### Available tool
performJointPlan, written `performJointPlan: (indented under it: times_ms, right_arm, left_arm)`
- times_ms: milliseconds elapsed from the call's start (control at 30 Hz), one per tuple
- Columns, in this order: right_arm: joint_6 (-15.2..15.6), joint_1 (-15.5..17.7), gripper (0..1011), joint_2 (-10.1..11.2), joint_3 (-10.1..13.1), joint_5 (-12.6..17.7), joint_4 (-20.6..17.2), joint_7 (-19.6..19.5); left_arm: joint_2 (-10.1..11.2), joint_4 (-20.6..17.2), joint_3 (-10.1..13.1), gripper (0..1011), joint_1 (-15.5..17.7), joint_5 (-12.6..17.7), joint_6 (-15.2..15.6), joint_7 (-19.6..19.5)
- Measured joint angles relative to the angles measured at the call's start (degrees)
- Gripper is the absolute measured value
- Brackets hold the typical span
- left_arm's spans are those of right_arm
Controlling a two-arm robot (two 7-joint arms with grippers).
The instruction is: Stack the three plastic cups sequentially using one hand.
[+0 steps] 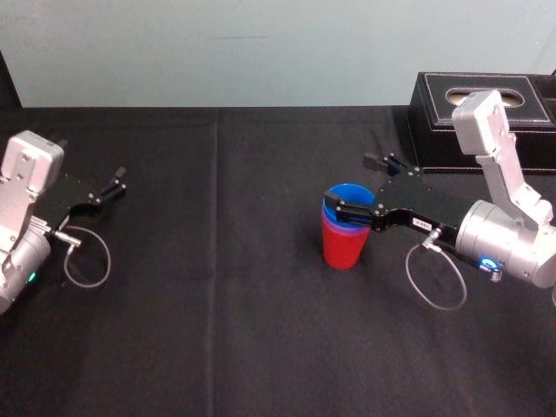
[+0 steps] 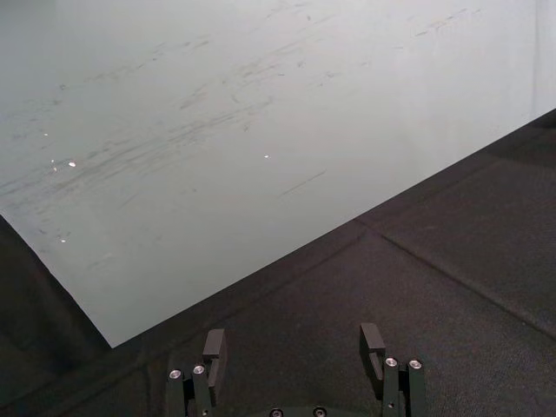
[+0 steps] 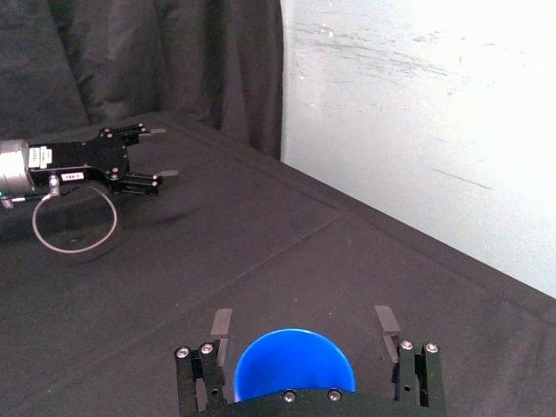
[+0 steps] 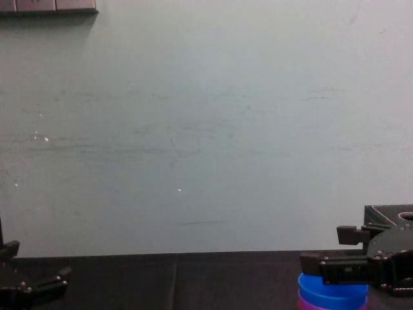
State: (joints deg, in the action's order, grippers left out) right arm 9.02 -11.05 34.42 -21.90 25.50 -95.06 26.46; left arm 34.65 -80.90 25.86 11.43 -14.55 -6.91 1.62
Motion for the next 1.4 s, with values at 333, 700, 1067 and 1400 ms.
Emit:
performJointPlan:
  times_ms: [333, 700, 1067, 1400]
  right_arm:
    - [-0.6, 0.6, 1004, 0.1, 0.6, 0.1, -0.7, -0.3]
    - [-4.0, 4.6, 1004, -0.3, 5.8, 0.3, -2.6, -4.3]
    - [-6.6, 8.6, 1004, -2.6, 9.6, -3.0, -1.0, -10.1]
    - [-9.1, 10.3, 1004, -5.5, 10.4, -7.4, 1.6, -13.8]
  left_arm:
    - [0.0, 0.0, 0.0, 1005, 0.0, 0.0, 0.0, 0.0]
    - [0.0, 0.0, 0.0, 1005, 0.0, 0.0, 0.0, 0.0]
    - [0.0, 0.0, 0.0, 1005, 0.0, 0.0, 0.0, 0.0]
    - [0.0, 0.0, 0.0, 1005, 0.0, 0.0, 0.0, 0.0]
